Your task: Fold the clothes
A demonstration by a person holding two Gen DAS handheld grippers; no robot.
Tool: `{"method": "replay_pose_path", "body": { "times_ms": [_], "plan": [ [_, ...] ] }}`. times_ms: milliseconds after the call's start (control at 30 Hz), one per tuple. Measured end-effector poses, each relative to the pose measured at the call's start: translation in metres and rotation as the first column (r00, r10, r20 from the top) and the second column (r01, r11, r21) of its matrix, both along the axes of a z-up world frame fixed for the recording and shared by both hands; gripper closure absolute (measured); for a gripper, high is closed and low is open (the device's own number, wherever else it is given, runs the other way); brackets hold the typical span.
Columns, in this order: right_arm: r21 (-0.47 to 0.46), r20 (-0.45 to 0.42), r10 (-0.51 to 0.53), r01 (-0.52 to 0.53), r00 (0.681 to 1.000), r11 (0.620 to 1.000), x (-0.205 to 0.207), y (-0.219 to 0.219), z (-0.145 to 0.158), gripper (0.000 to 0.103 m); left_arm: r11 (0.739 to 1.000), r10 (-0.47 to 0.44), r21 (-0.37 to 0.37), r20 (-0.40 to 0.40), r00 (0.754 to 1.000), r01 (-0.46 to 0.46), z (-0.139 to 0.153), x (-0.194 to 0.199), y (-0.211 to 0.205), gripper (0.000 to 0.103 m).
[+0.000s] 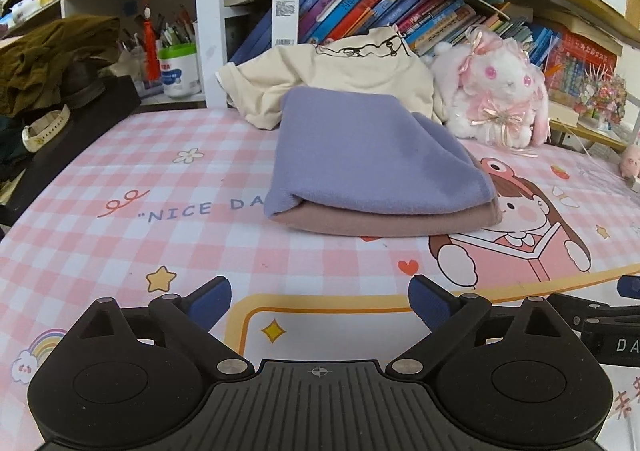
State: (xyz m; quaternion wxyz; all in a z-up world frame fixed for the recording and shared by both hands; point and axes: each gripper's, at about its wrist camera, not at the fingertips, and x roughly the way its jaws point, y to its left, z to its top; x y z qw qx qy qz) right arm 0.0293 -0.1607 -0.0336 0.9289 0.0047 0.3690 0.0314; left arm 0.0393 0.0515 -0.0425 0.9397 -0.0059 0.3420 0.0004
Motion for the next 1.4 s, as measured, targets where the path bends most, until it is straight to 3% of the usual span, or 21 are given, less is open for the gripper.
{"method": "replay_pose_path", "body": {
  "times_ms": [533, 1400],
  "plan": [
    [-0.018, 0.01, 0.026, -0.026, 1.0, 1.0, -0.0053, 0.0036, 0.0008, 0.0, 1.0, -0.005, -0.01, 0.009, 1.0, 0.005, 0.0032, -0.0056, -0.0015, 0.0],
    [-0.013, -0.006, 0.041, -0.041, 0.999, 0.999, -0.0038, 0.0065, -0.001, 0.0, 1.0, -0.019, -0.025, -0.018, 1.0, 0.019, -0.0005, -0.0032, -0.0026, 0.0]
  ]
}}
